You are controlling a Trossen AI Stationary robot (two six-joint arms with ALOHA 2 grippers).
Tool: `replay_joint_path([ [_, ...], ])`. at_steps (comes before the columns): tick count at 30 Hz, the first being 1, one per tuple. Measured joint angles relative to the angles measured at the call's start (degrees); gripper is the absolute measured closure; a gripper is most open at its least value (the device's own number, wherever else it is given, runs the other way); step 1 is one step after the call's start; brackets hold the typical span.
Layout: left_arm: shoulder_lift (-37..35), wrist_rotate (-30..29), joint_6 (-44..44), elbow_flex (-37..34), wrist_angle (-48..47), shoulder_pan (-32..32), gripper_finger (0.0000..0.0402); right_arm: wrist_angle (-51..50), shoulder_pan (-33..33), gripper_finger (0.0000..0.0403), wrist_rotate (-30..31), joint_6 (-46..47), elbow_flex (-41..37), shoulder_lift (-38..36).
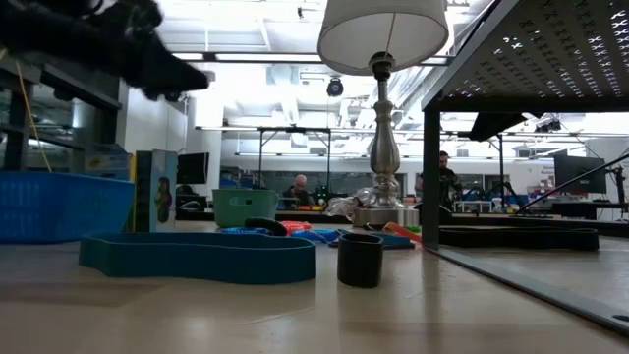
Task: Pick & Place Office Desk Supplies
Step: Put the blue rubber bands into the top blue bin
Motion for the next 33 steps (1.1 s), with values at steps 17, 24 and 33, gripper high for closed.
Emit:
replay_joint_path([
  [17,35.1,-1.4,13.0,28.7,-13.3,-7.6,0.0305,0.0,0.0,0.0298,0.0,0.0,0.0,0.0],
  [24,43.3,-1.2,14.8,34.6,-14.1,-9.7,0.0305,0.2,0.0,0.0298,0.0,0.0,0.0,0.0],
  [33,51.3,-1.0,8.5,46.6,-28.6,-11.9,0.0305,0.7,0.0,0.0298,0.0,0.0,0.0,0.0],
])
